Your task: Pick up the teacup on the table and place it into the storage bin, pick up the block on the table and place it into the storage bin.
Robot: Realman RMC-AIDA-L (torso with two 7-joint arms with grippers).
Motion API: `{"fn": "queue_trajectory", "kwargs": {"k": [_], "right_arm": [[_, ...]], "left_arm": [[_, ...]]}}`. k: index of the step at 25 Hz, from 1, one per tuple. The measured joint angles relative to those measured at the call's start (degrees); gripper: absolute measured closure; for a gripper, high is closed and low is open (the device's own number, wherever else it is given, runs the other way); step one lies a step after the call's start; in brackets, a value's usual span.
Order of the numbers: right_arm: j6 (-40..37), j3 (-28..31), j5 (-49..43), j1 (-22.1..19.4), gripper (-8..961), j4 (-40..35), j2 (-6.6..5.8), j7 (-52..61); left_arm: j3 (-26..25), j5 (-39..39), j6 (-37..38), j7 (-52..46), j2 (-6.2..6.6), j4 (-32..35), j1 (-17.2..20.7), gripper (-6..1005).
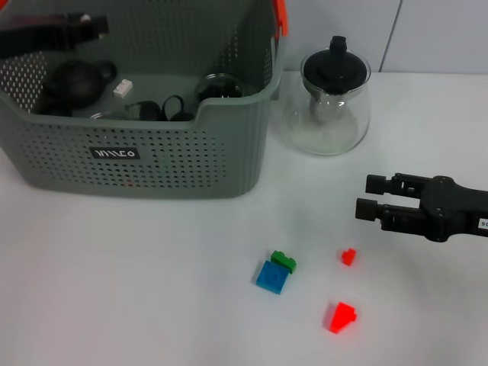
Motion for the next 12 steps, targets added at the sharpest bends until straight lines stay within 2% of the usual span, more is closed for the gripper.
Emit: {"fn": "queue_trajectory", "kwargs": {"k": [3, 7, 10, 11, 12], "right_arm": [[-0.01, -0.04, 0.05, 0.13, 221, 0.0, 0.01, -0.02], [0.0, 0.05, 0.07, 0.1, 221, 0.0, 0.01, -0.03], [-0.01, 0.17, 0.11, -0.02, 221, 0.0, 0.01, -0.07], [-0.02, 0.18, 0.15, -0.05, 221, 0.0, 0.0, -0.09], [-0.02, 0.17, 0.19, -0.05, 221, 0.0, 0.01, -0.12]], "left_arm": [[0.99, 1.18, -1.17, -0.78, -0.79, 0.09, -0.28, 468], [0.46, -1.65, 2.03, -0.62, -1.85, 3.26, 0.95, 450], [-1.56, -10.03, 6.56, 1.62, -2.83, 5.45, 4.08, 437], [-1.56, -10.03, 6.56, 1.62, -2.83, 5.45, 4.08, 432], [-3.35, -20.37, 13.35, 6.63, -3.4, 5.16, 7.64, 428]]}}
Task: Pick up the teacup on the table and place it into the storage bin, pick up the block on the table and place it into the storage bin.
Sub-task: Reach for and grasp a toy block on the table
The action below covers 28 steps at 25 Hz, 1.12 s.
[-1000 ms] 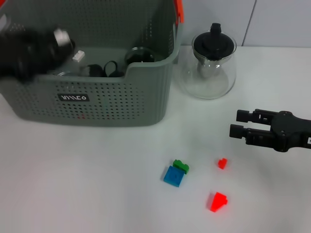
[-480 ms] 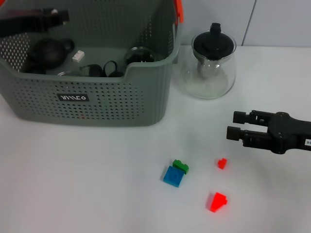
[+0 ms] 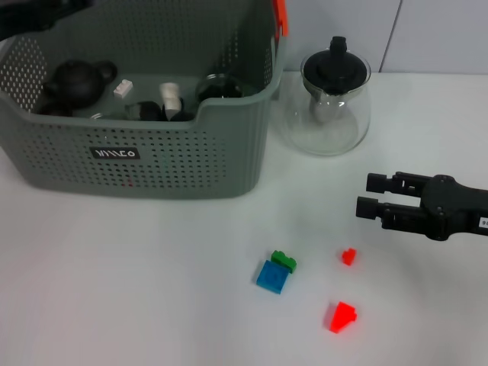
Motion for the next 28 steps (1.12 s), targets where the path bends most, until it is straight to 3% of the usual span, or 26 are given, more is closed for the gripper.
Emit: {"fn": "queue_trajectory", "kwargs": {"k": [4, 6, 8, 11, 13, 23, 28], "right_arm": [[0.01, -0.1, 0.02, 0.13, 221, 0.0, 0.0, 0.0], [0.19, -0.18, 0.03, 0.33, 221, 0.0, 0.0, 0.01], [0.42, -0.19, -0.04, 0.57, 221, -0.01, -0.01, 0.13], [0.48, -0.09, -0.14, 0.75, 221, -0.01, -0.06, 0.44], [0.5, 0.05, -0.14, 0.78, 221, -0.01, -0.13, 0.49], [0.76, 0.22, 0.04, 0.22, 222, -0.01, -0.3, 0.41], [0.79, 0.22, 0.04, 0.22, 222, -0.01, -0.15, 0.29]], "left_arm": [[-0.75, -4.83, 11.04, 7.55, 0.06, -3.11, 3.7, 186], [-1.31, -3.08, 15.92, 13.79, -0.31, -5.34, 5.46, 160], [-1.43, 0.41, 18.91, 23.18, -1.46, -7.53, 7.75, 134], [0.07, 5.59, 20.25, 35.13, -3.76, -9.81, 11.18, 122], [1.82, 7.74, 19.47, 38.97, -4.46, -12.26, 12.17, 122], [9.07, 12.79, 2.95, 57.44, -4.75, -37.99, 6.14, 125], [8.61, 12.14, -3.6, 67.2, -4.94, -47.36, 1.81, 126]]}}
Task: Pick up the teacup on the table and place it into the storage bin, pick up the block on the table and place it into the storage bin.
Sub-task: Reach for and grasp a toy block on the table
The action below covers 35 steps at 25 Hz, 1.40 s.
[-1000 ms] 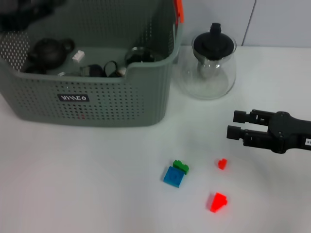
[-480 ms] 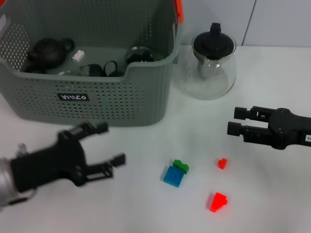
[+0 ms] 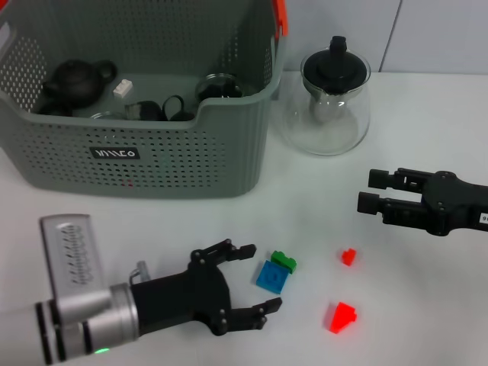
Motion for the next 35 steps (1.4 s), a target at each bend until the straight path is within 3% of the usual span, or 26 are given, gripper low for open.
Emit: {"fn": "queue_trajectory", "kwargs": {"k": [11, 26, 35], "right_arm": [[0.0, 0.0, 0.02, 0.12, 222, 0.0, -0.03, -0.11], [0.18, 0.0, -0.18, 0.35, 220, 0.62, -0.01, -0.28], [0.23, 0.0, -0.17, 0.12, 220, 0.62, -0.18, -0.1]], "left_arm": [[-1.67, -5.38, -8.93, 13.56, -0.02, -10.16, -3.92, 129], [-2.16, -5.38, -13.26, 14.03, -0.02, -11.89, -5.03, 133], [-3.64, -6.02, -13.08, 13.74, 0.3, -9.9, -3.48, 135]]}}
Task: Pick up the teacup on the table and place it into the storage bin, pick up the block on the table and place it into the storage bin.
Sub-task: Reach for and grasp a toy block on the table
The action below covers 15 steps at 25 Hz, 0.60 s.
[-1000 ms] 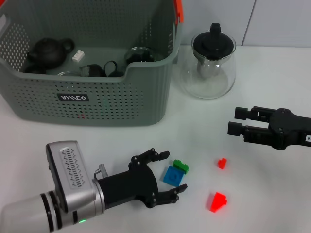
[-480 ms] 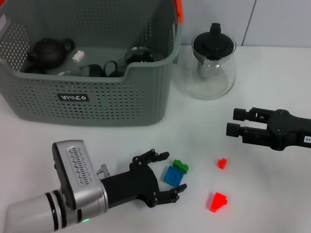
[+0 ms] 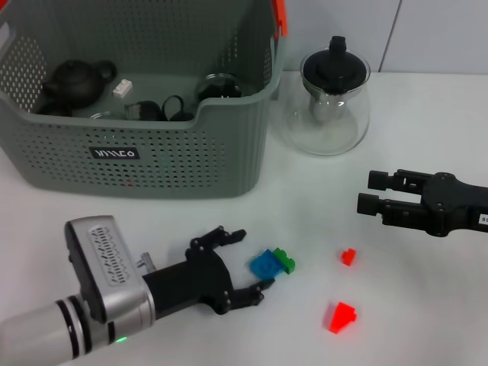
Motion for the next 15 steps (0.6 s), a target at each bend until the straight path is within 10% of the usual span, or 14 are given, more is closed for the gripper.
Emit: {"fn": "queue_trajectory", "kwargs": {"k": [15], "right_arm": [[-0.14, 0.0, 0.12, -0.1, 221, 0.0, -0.06, 0.22]], "left_arm": [[-0.43, 0.63, 1.37, -2.01, -0.15, -0.62, 0.35, 139]]}}
